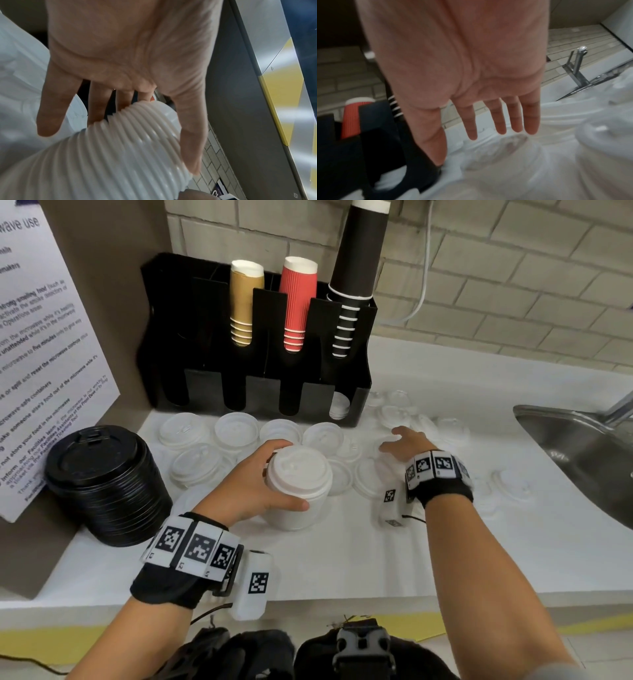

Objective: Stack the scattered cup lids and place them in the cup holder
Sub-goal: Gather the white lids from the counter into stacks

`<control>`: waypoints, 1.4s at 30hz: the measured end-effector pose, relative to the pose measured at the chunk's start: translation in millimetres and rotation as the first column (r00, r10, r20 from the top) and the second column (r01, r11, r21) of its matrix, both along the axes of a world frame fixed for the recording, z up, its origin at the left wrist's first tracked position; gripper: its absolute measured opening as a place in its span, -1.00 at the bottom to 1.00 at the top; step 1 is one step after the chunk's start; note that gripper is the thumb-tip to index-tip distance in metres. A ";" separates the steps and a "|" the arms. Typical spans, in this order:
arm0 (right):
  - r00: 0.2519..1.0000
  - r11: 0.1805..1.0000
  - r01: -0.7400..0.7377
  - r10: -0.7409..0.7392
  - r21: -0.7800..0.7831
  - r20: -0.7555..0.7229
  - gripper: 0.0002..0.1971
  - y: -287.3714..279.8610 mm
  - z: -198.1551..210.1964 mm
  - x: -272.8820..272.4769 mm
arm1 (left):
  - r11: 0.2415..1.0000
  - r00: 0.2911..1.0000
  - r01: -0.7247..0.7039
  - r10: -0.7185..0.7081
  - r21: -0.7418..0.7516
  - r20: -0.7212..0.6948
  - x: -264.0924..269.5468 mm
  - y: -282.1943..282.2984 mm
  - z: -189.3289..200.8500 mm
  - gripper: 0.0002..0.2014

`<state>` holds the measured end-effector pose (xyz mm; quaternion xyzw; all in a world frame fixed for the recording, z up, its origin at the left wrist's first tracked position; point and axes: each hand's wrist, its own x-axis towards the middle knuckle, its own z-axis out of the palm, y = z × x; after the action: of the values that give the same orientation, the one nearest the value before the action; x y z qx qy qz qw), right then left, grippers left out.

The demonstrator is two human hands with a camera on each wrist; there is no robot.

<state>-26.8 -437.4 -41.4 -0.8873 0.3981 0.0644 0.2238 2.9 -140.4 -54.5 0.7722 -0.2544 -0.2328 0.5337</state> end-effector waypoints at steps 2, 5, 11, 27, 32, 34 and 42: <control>0.997 0.998 -0.066 0.065 -0.023 -0.046 -0.34 -5.1 -5.5 8.9 | 1.000 1.000 -0.006 0.006 -0.001 -0.001 -0.3 0.4 0.4 -0.26; 0.985 0.991 -0.135 0.132 -0.014 -0.113 -0.31 -11.8 -8.0 16.2 | 1.000 1.000 -0.012 0.012 -0.007 -0.008 -0.8 1.1 0.5 -0.25; 0.988 0.980 -0.145 0.137 -0.134 -0.064 -0.38 -8.0 16.2 18.3 | 1.000 1.000 -0.019 0.019 0.001 -0.021 0.2 2.6 -0.5 -0.18; 0.613 0.743 -0.661 0.451 0.108 0.649 -0.63 117.7 26.5 -46.1 | 0.997 0.996 -0.039 0.034 -0.064 -0.087 -5.2 5.9 -5.2 -0.18; 0.614 0.743 -0.666 0.497 0.064 0.612 -0.58 126.6 23.5 -42.3 | 0.996 0.996 -0.042 0.036 -0.078 -0.082 -5.4 6.0 -5.0 -0.19; 0.615 0.743 -0.667 0.509 0.053 0.603 -0.57 127.6 23.2 -41.7 | 0.996 0.996 -0.042 0.036 -0.080 -0.080 -4.9 5.3 -5.3 -0.20; 0.605 0.730 -0.683 0.550 0.022 0.576 -0.56 130.6 20.6 -39.3 | 0.996 0.996 -0.056 0.050 -0.069 -0.078 -2.1 4.7 -7.2 -0.22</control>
<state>-66.1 -306.8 -20.8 -0.9168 -0.0245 -0.0630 0.3937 0.8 -135.8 -61.6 0.7498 -0.2215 -0.2385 0.5760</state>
